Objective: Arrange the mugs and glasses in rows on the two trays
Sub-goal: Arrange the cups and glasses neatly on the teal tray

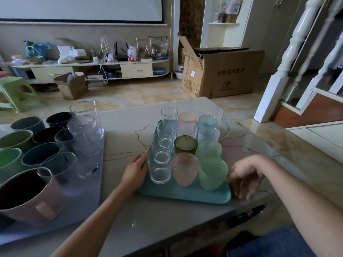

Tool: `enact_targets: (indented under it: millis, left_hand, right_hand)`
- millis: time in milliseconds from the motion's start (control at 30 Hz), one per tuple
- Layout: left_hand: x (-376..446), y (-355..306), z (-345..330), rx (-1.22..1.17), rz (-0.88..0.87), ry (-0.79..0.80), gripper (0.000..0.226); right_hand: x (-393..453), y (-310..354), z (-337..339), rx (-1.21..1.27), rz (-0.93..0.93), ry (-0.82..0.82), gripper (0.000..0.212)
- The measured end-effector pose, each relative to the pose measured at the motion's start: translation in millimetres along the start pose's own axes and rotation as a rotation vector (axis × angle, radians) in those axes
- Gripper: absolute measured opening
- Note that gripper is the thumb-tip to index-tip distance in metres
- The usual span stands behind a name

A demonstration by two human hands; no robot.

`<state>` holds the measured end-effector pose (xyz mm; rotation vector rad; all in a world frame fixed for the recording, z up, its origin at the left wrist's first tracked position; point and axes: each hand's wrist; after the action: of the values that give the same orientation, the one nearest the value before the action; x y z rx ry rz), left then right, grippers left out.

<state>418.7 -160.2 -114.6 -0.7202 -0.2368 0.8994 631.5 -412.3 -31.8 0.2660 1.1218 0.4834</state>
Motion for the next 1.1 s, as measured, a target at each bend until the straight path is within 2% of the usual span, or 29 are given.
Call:
enact_targets:
  millis: [100, 300, 500, 600, 767, 900, 1100]
  left_hand:
    - [-4.1, 5.8, -3.4, 0.000, 0.010, -0.025, 0.044]
    - [-6.4, 5.2, -8.1, -0.035, 0.014, -0.095, 0.039]
    - [-5.4, -13.1, -26.4, -0.040, 0.049, -0.212, 0.048]
    - [2.0, -32.1, -34.2, -0.047, 0.094, -0.259, 0.048]
    - [24.0, -51.8, -44.0, -0.013, 0.176, -0.287, 0.049]
    - [36.9, -59.6, -54.6, 0.038, 0.244, -0.334, 0.051]
    - [40.1, -60.0, -57.5, 0.035, 0.251, -0.363, 0.051]
  right_hand:
    - [-1.3, -1.9, -12.3, -0.040, 0.069, -0.040, 0.042]
    - [3.7, -10.6, -18.2, -0.088, 0.228, -0.210, 0.024]
    - [32.2, -12.2, 3.1, -0.119, 0.342, -0.491, 0.030]
    - [44.9, -12.4, 17.7, -0.079, 0.406, -0.584, 0.025]
    - [69.8, -10.2, 39.9, -0.039, 0.534, -0.677, 0.022]
    - [96.0, -18.4, 59.1, -0.038, 0.536, -0.740, 0.025]
    - [100.2, -19.8, 65.4, -0.034, 0.506, -0.719, 0.030]
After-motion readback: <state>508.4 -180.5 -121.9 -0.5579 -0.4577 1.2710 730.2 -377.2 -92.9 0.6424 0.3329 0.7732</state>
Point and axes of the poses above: each hand's wrist, its own x-axis towards the middle knuckle, its own z-axis out of the back of the hand, y = z × x, and after that the axes turned 15 degrees about z, right-handed
